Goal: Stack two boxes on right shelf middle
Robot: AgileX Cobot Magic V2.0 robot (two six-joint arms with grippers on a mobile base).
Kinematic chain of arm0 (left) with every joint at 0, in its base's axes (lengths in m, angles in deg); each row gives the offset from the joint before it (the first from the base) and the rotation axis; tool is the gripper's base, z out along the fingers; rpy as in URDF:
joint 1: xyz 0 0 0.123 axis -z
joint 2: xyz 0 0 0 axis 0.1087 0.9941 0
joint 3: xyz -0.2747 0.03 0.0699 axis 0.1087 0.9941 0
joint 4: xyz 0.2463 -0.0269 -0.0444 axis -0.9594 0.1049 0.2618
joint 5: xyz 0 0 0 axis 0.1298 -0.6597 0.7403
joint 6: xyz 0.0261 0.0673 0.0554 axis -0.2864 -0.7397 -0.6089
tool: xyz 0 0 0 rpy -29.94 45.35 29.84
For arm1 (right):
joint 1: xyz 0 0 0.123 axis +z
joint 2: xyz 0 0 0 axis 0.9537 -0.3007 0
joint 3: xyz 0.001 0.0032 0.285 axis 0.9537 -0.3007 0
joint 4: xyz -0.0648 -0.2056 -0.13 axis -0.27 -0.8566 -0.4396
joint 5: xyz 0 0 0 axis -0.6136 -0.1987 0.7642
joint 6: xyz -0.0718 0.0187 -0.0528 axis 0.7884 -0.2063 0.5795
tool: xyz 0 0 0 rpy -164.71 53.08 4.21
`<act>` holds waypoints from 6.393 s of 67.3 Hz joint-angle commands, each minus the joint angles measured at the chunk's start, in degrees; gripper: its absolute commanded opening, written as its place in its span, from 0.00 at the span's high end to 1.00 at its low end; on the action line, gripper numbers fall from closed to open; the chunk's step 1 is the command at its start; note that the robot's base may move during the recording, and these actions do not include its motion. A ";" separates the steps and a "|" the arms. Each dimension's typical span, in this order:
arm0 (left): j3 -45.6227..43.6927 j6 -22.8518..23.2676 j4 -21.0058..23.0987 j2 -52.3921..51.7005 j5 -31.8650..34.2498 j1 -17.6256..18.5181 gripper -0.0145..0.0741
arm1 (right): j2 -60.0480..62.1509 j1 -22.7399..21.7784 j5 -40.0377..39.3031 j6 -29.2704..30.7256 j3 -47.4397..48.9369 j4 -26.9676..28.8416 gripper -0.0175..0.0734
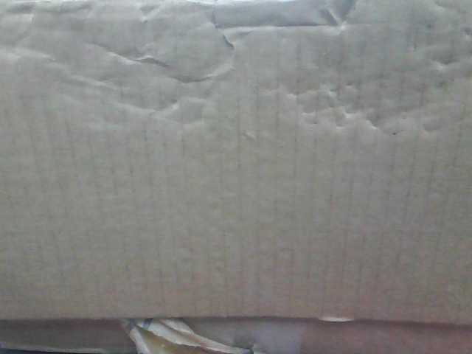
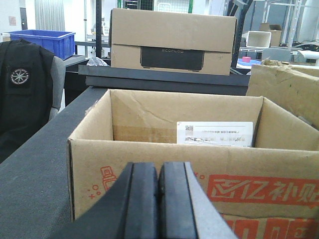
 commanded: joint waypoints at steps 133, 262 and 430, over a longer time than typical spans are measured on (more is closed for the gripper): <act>-59.39 -2.92 9.10 59.85 -40.62 -0.32 0.96 | 0.19 -0.21 -1.18 0.07 0.00 0.17 0.99; -73.68 -26.80 13.22 85.72 -60.94 -19.24 0.96 | 0.19 -0.21 -1.18 0.07 0.00 0.17 0.99; -91.06 35.25 -9.66 92.63 -64.65 35.08 0.96 | 0.19 -0.21 -1.18 0.07 0.00 0.17 0.99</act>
